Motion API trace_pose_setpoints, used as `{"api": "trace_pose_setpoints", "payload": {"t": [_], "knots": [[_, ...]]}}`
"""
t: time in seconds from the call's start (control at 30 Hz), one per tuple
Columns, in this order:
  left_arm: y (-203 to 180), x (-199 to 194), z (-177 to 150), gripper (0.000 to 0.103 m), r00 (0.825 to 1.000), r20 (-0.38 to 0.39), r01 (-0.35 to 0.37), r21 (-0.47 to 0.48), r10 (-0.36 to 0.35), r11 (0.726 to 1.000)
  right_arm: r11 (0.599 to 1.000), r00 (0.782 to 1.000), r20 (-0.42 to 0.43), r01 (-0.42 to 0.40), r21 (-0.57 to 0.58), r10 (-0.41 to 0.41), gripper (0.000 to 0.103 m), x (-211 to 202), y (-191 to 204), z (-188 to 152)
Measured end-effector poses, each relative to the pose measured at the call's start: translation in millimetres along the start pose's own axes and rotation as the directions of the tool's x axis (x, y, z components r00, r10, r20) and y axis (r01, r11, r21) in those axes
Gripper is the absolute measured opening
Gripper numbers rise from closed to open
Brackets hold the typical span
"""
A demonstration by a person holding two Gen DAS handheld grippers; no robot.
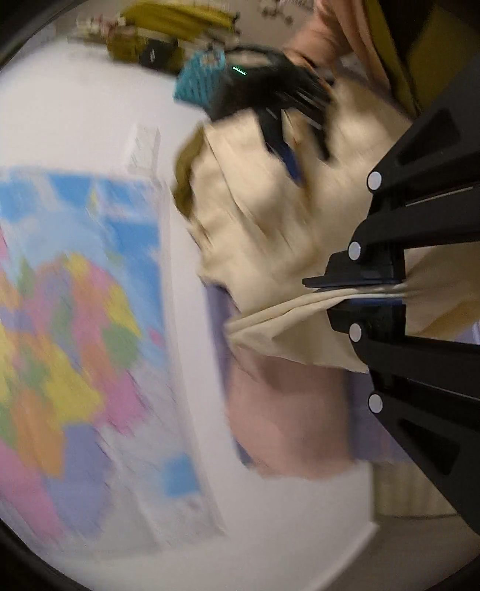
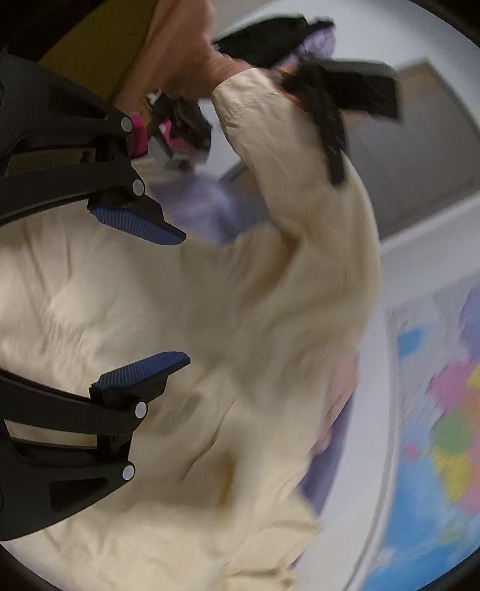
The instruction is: Fold large clothes
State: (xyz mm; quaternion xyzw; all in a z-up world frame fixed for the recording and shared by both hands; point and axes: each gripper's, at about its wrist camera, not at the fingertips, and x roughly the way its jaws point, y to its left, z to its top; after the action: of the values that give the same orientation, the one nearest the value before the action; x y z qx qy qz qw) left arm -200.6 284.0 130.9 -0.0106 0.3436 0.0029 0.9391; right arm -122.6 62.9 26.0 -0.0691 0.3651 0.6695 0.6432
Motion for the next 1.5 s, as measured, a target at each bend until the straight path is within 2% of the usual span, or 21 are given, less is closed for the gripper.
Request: {"api": "trace_pose_setpoints", "payload": {"t": [0.1,0.2,0.37,0.4,0.43,0.47,0.5,0.57,0.7,0.83,0.9,0.93,0.97,1.07,1.1,1.13,1.17,1.23,1.3,1.43,1.5], "knots": [[-41,16,30,0.004,0.996,0.001,0.094,0.062,-0.094,0.994,0.996,0.995,0.061,-0.069,-0.063,0.073,0.062,-13,24,0],[-77,47,48,0.004,0.984,-0.017,0.176,0.112,-0.175,0.978,0.993,0.987,0.121,-0.094,-0.075,0.103,0.067,-35,32,-9],[-116,119,65,0.008,0.959,-0.053,0.284,0.098,-0.28,0.954,0.999,0.982,0.184,-0.038,0.027,0.033,0.069,-80,8,-41],[-121,140,67,0.019,0.955,-0.08,0.29,0.074,-0.284,0.954,0.996,0.981,0.193,-0.034,0.081,0.017,0.069,-90,-4,-50],[-123,155,65,0.031,0.958,-0.099,0.276,0.059,-0.27,0.959,0.991,0.98,0.199,-0.023,0.135,-0.005,0.07,-99,-15,-61],[-128,171,65,0.049,0.964,-0.114,0.246,0.038,-0.241,0.968,0.984,0.98,0.197,0.004,0.181,-0.04,0.073,-106,-24,-70],[-134,186,64,0.053,0.976,-0.121,0.188,0.047,-0.182,0.981,0.974,0.979,0.191,0.029,0.227,-0.073,0.074,-112,-33,-79],[-134,201,61,0.052,0.987,-0.108,0.128,0.047,-0.123,0.991,0.943,0.975,0.193,0.038,0.331,-0.107,0.076,-124,-52,-102],[-113,204,55,0.052,0.993,-0.077,0.088,-0.01,-0.088,0.996,0.881,0.966,0.192,0.065,0.468,-0.173,0.076,-143,-70,-133],[-81,186,46,0.053,0.999,-0.032,0.024,-0.066,-0.026,0.998,0.911,0.964,0.218,0.049,0.409,-0.15,0.088,-144,-47,-126],[-61,176,36,0.057,0.999,-0.021,-0.04,-0.106,0.038,0.994,0.942,0.974,0.195,0.043,0.334,-0.113,0.092,-125,-25,-111],[-54,172,30,0.057,0.998,-0.021,-0.066,-0.119,0.064,0.991,0.952,0.979,0.18,0.04,0.303,-0.099,0.098,-115,-18,-105],[-48,169,26,0.057,0.997,-0.028,-0.072,-0.136,0.069,0.988,0.965,0.983,0.157,0.048,0.26,-0.091,0.097,-102,-10,-98],[-28,159,7,0.058,0.995,-0.043,-0.1,-0.18,0.094,0.979,0.974,0.982,0.023,0.184,0.132,-0.189,0.097,-59,10,-90],[-22,157,1,0.058,0.994,-0.05,-0.107,-0.19,0.099,0.976,0.967,0.973,-0.018,0.232,0.102,-0.232,0.094,-47,11,-90],[-18,157,-4,0.058,0.993,-0.057,-0.116,-0.2,0.107,0.973,0.962,0.966,-0.046,0.259,0.089,-0.256,0.073,-39,9,-90],[-16,157,-9,0.058,0.992,-0.065,-0.121,-0.206,0.11,0.971,0.963,0.968,-0.052,0.251,0.101,-0.247,0.043,-38,4,-91],[-10,157,-16,0.058,0.99,-0.076,-0.131,-0.219,0.117,0.967,0.966,0.984,-0.008,0.174,0.193,-0.176,0.023,-55,-16,-87],[-8,158,-21,0.058,0.99,-0.078,-0.129,-0.227,0.114,0.965,0.959,0.984,0.092,0.125,0.254,-0.153,0.02,-89,-33,-80],[-8,166,-26,0.058,0.983,-0.084,-0.178,-0.203,0.164,0.963,0.913,0.94,0.274,0.08,0.4,-0.202,0.014,-167,-84,-74],[-8,173,-28,0.058,0.981,-0.099,-0.183,-0.207,0.165,0.961,0.867,0.92,0.288,0.099,0.489,-0.267,0.014,-192,-116,-84]]}}
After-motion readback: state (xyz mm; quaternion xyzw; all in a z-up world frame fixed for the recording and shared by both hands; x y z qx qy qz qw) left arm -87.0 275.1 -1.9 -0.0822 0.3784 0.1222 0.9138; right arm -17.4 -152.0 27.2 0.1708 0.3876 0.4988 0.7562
